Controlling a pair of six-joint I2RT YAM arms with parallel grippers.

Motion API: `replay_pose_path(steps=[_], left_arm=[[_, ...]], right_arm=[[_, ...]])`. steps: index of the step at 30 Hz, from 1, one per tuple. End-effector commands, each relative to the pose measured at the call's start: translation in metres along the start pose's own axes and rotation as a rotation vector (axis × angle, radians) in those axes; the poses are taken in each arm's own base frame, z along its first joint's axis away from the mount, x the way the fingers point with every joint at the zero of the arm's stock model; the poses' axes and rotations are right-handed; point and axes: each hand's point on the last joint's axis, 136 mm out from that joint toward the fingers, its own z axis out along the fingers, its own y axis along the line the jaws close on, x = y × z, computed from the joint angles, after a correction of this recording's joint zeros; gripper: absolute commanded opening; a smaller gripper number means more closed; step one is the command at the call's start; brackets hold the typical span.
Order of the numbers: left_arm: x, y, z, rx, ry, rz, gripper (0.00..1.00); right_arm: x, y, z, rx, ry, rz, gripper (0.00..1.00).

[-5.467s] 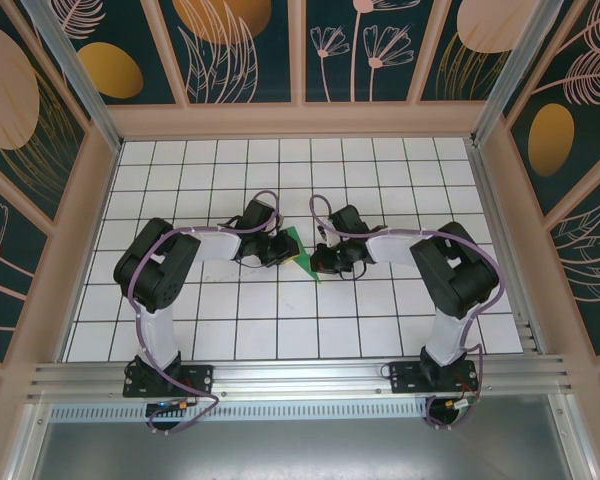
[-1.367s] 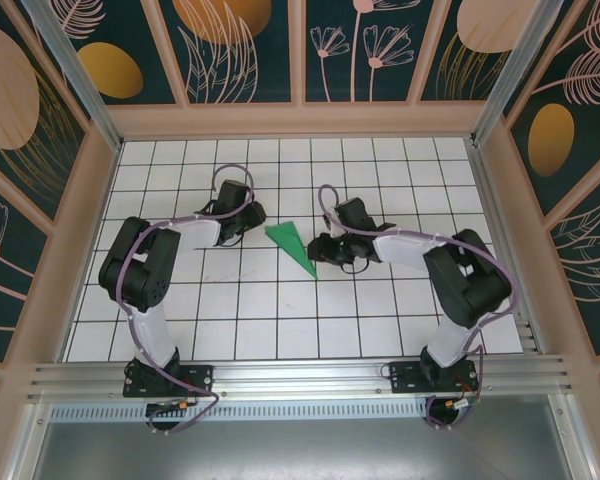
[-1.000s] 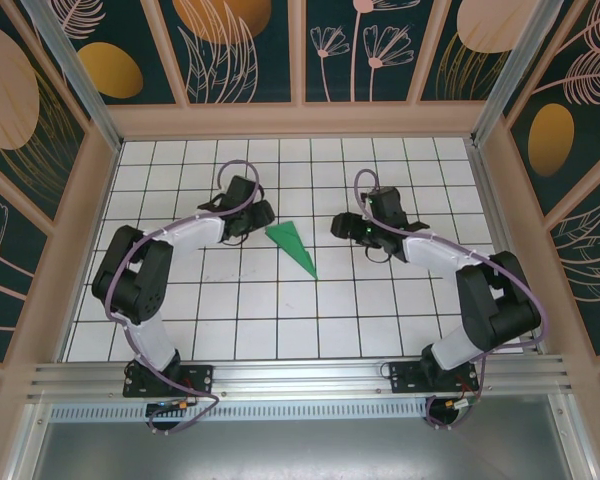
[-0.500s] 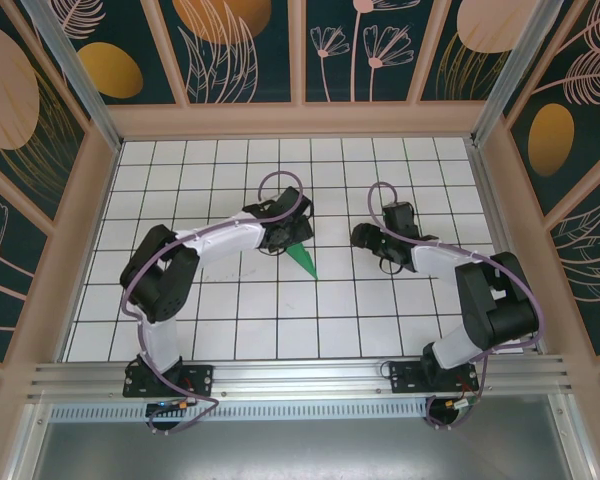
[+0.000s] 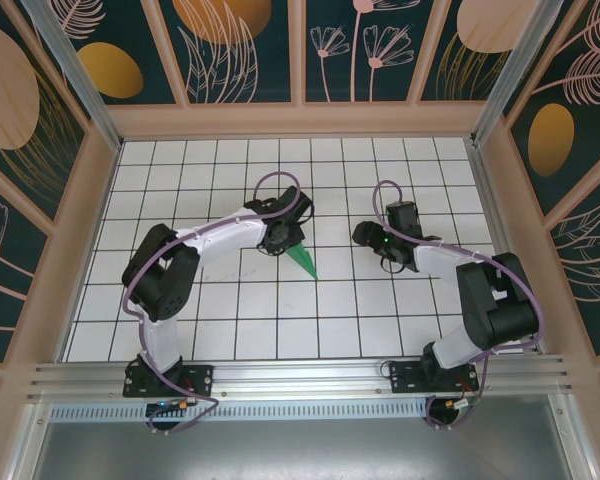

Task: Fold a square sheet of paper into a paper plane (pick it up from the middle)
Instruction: Move a paper plane to the center of the table.

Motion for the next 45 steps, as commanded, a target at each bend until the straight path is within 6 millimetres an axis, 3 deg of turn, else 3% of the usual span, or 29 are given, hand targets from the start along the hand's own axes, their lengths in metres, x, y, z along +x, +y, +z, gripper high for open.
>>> replay_pose_path(steps=[1, 6, 8, 11, 16, 23, 26, 30, 36, 40, 45], left_arm=[[0.001, 0.008, -0.019, -0.013, -0.011, -0.025, 0.22], [0.007, 0.007, -0.012, 0.001, 0.017, -0.026, 0.12], [0.009, 0.008, -0.010, 0.012, 0.017, -0.027, 0.13], [0.004, 0.003, -0.012, 0.023, -0.003, -0.015, 0.35], [-0.002, -0.010, -0.009, 0.024, -0.013, 0.017, 0.57], [0.006, -0.005, 0.012, -0.083, 0.019, 0.059, 0.61], [0.008, 0.002, 0.015, -0.130, 0.029, 0.070, 0.57], [0.005, 0.014, 0.005, -0.184, 0.002, 0.080, 0.46], [0.005, 0.020, -0.005, -0.177, -0.022, 0.064, 0.17], [-0.002, 0.013, -0.005, -0.142, -0.062, 0.062, 0.02], [-0.014, -0.023, -0.021, 0.031, -0.105, 0.103, 0.00]], right_arm=[[-0.005, 0.006, -0.007, -0.045, -0.019, 0.016, 0.75], [-0.009, 0.009, -0.016, -0.054, -0.043, 0.014, 0.75], [-0.010, 0.009, -0.018, -0.061, -0.051, 0.016, 0.75], [-0.009, 0.010, -0.017, -0.067, -0.048, 0.020, 0.75], [-0.004, 0.009, -0.010, -0.077, -0.026, 0.035, 0.75], [-0.001, 0.008, -0.006, -0.077, -0.007, 0.041, 0.75], [-0.002, 0.007, -0.006, -0.070, -0.008, 0.043, 0.75], [0.000, 0.007, -0.004, -0.067, 0.000, 0.046, 0.75], [0.000, 0.007, -0.004, -0.066, 0.007, 0.049, 0.74], [-0.002, 0.010, -0.009, -0.079, -0.003, 0.044, 0.74], [-0.006, 0.016, -0.017, -0.104, -0.031, 0.021, 0.74]])
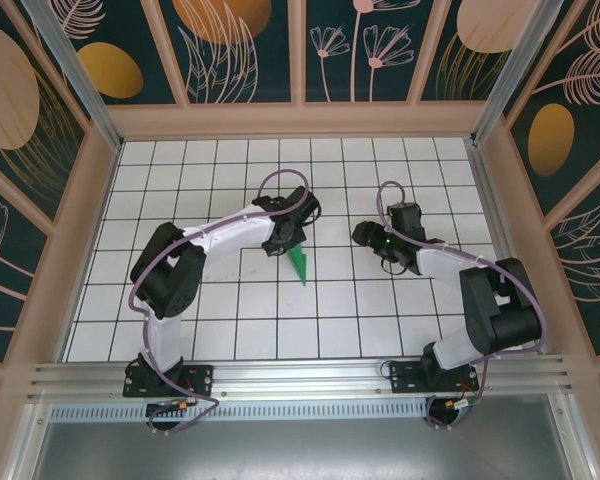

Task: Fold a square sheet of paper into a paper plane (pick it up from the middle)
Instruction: Move a paper plane to the center of the table.

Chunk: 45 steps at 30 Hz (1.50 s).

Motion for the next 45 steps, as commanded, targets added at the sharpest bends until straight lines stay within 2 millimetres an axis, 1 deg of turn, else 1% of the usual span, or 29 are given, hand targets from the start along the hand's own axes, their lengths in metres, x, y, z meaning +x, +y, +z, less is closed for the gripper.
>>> replay_pose_path(steps=[1, 4, 6, 9, 11, 13, 15, 18, 20, 22, 23, 24, 25, 27, 30, 31, 35, 39, 43, 45], left_arm=[[-0.016, -0.033, -0.029, 0.180, -0.071, 0.047, 0.00], [-0.020, -0.057, -0.047, 0.353, -0.109, 0.095, 0.00], [-0.017, -0.069, -0.056, 0.466, -0.119, 0.124, 0.00], [-0.014, -0.078, -0.061, 0.574, -0.130, 0.140, 0.00], [-0.007, -0.080, -0.056, 0.611, -0.119, 0.157, 0.00], [0.000, -0.083, -0.048, 0.646, -0.097, 0.170, 0.00], [0.010, -0.087, -0.040, 0.682, -0.066, 0.185, 0.00], [0.023, -0.087, -0.028, 0.724, -0.023, 0.194, 0.00], [0.030, -0.081, -0.019, 0.715, -0.009, 0.193, 0.00], [0.037, -0.073, -0.009, 0.701, 0.015, 0.198, 0.00], [0.038, -0.074, -0.008, 0.709, 0.018, 0.200, 0.00], [0.044, -0.064, -0.001, 0.691, 0.035, 0.197, 0.00], [0.047, -0.061, 0.002, 0.688, 0.041, 0.199, 0.00], [0.049, -0.053, 0.008, 0.670, 0.047, 0.189, 0.00], [0.050, -0.044, 0.014, 0.653, 0.053, 0.176, 0.00], [0.051, -0.042, 0.016, 0.651, 0.056, 0.173, 0.00], [0.053, -0.042, 0.017, 0.658, 0.069, 0.173, 0.00], [0.052, -0.042, 0.017, 0.653, 0.066, 0.179, 0.00], [0.051, -0.042, 0.018, 0.649, 0.065, 0.175, 0.00], [0.050, -0.042, 0.018, 0.648, 0.064, 0.174, 0.00]], right_arm=[[-0.008, 0.011, -0.011, -0.050, -0.033, -0.016, 0.74], [-0.011, 0.026, -0.020, -0.120, -0.046, -0.041, 0.74], [-0.013, 0.037, -0.029, -0.174, -0.066, -0.061, 0.74], [-0.013, 0.054, -0.041, -0.256, -0.091, -0.090, 0.74], [-0.011, 0.062, -0.044, -0.285, -0.086, -0.109, 0.73], [-0.005, 0.068, -0.043, -0.284, -0.073, -0.129, 0.71], [0.006, 0.074, -0.039, -0.277, -0.051, -0.163, 0.67], [0.027, 0.082, -0.031, -0.259, -0.016, -0.243, 0.62], [0.039, 0.088, -0.026, -0.258, 0.016, -0.292, 0.59], [0.042, 0.091, -0.020, -0.240, 0.022, -0.312, 0.56], [0.044, 0.093, -0.016, -0.235, 0.031, -0.325, 0.54], [0.047, 0.093, -0.012, -0.225, 0.045, -0.340, 0.52], [0.049, 0.091, -0.009, -0.209, 0.055, -0.351, 0.50], [0.054, 0.090, -0.002, -0.192, 0.076, -0.372, 0.45], [0.057, 0.086, 0.006, -0.176, 0.103, -0.381, 0.41], [0.064, 0.089, 0.008, -0.177, 0.119, -0.398, 0.41], [0.069, 0.091, 0.011, -0.181, 0.147, -0.421, 0.42], [0.075, 0.097, 0.005, -0.208, 0.153, -0.446, 0.38], [0.078, 0.094, 0.001, -0.198, 0.165, -0.430, 0.37], [0.084, 0.091, -0.002, -0.203, 0.186, -0.415, 0.37]])
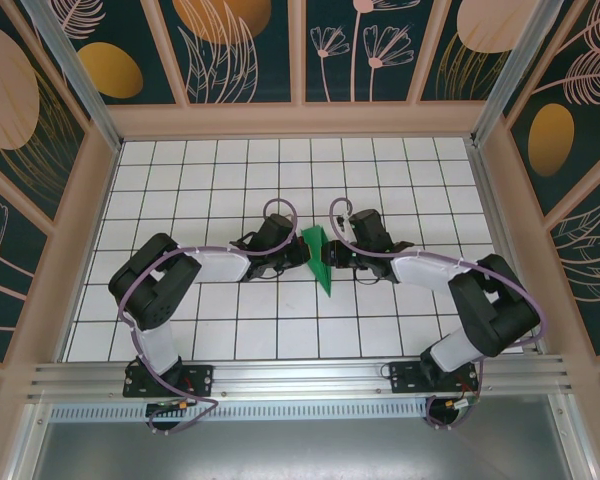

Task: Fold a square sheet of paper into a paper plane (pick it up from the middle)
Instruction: Move a paper plane to the center of the table.

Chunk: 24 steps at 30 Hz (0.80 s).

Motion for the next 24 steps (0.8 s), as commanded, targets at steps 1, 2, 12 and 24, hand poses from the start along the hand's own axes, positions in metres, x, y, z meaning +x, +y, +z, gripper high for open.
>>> replay_pose_path(steps=[1, 2, 12, 24], left_arm=[[-0.004, -0.002, 0.003, 0.012, -0.005, 0.007, 0.00], [-0.004, -0.001, 0.003, 0.010, -0.005, 0.006, 0.00], [-0.004, -0.002, 0.004, 0.014, -0.001, 0.004, 0.00], [-0.003, -0.002, 0.004, 0.013, 0.003, 0.003, 0.00]], right_arm=[[0.005, 0.010, -0.009, -0.035, 0.015, -0.002, 0.36], [0.007, 0.012, -0.011, -0.044, 0.015, 0.005, 0.36], [0.022, 0.003, -0.013, 0.003, 0.035, 0.043, 0.37], [0.035, 0.011, -0.005, -0.027, 0.081, 0.036, 0.37]])
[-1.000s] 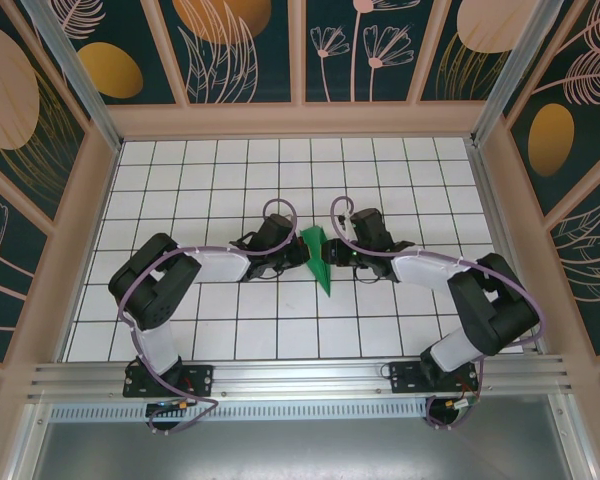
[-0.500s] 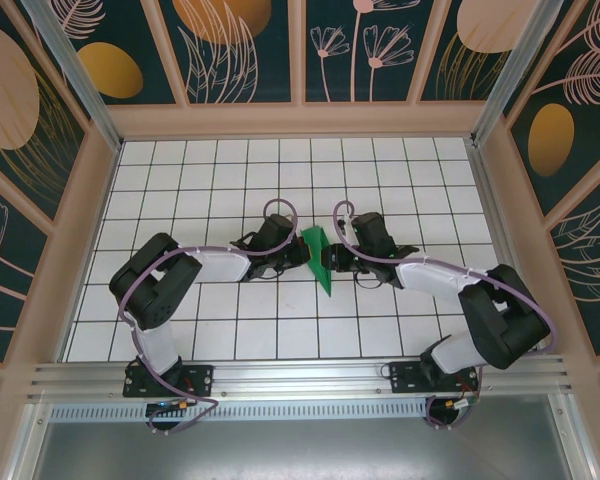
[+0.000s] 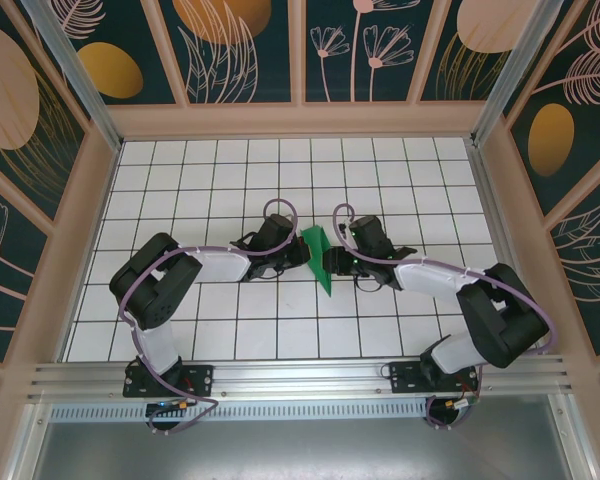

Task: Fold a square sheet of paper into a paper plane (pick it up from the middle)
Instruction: Move a paper plane to the center of the table.

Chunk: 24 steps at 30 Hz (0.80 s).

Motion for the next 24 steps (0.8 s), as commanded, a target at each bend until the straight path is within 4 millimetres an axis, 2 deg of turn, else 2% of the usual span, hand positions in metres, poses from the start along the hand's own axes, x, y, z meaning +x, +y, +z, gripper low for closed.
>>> replay_pose_path(steps=[1, 10, 24], left_arm=[[-0.003, -0.003, 0.003, 0.014, 0.003, 0.003, 0.00], [-0.003, -0.005, 0.003, 0.022, 0.006, 0.004, 0.00], [0.000, -0.004, 0.005, 0.028, 0.015, 0.007, 0.00]], right_arm=[[0.013, 0.006, 0.005, -0.030, 0.046, -0.008, 0.36], [0.018, 0.008, 0.013, -0.028, 0.077, -0.024, 0.35], [0.010, -0.011, 0.031, 0.128, 0.070, -0.017, 0.33]])
